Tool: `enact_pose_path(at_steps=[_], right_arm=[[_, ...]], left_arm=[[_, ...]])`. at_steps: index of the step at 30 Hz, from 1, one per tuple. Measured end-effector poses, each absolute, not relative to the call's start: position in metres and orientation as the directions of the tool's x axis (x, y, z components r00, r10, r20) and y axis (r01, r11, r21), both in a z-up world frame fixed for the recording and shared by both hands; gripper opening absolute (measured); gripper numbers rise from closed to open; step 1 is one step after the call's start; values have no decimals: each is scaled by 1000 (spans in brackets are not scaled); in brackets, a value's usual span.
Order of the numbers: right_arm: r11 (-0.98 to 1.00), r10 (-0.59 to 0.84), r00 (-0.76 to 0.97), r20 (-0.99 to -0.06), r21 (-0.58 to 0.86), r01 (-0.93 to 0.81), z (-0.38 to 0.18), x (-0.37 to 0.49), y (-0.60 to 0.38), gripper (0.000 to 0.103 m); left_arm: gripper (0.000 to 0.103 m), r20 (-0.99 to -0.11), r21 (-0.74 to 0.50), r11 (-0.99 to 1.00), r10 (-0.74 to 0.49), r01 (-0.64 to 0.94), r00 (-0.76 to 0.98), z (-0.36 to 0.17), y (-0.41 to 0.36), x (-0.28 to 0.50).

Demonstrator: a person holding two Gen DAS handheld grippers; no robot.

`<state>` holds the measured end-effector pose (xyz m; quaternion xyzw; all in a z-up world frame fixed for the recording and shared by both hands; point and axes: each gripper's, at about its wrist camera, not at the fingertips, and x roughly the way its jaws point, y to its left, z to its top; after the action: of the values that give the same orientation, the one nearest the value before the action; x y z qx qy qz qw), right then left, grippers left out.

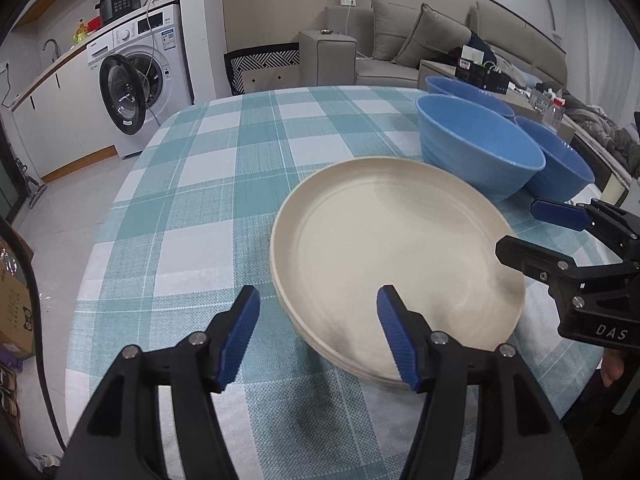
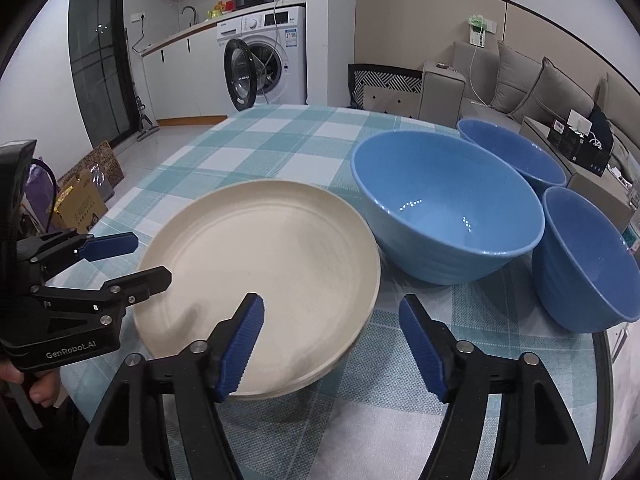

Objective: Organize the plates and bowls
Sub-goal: 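Withdraw both grippers from the stacked plates toward the blue bowls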

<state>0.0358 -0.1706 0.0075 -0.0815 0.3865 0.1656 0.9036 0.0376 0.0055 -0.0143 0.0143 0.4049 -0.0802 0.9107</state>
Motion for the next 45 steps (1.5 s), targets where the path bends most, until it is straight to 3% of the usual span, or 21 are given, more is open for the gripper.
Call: enact_pose_path(at_steps=[1,6,8,10,35,45], right_arm=[[932,237,651,-721,-20,-362,11,34,-171,79],[926,268,657,-704,0,-378,24,28,-174,86],[923,285,663,-692,11,-385,32,24,-176,93],[920,303,670,-677,23,-392,39,21,-179,99],[947,249,741,-624,-4,-321,83,29,-219,102],[959,247,765,-595,36,-281,95,47,-245,102]], left_arm=[[75,-734,-46,987,-140,157,665,-12,7,36],[92,-701,-72,984,-167,164,693,2,10,31],[94,-690,-97,980,-193,176,697,8,11,30],[103,-680,-132,973,-229,190,697,13,13,30],[103,-641,-150,966,-257,211,723,49,-6,64],[103,-638,-53,978,-190,203,746,69,-26,86]])
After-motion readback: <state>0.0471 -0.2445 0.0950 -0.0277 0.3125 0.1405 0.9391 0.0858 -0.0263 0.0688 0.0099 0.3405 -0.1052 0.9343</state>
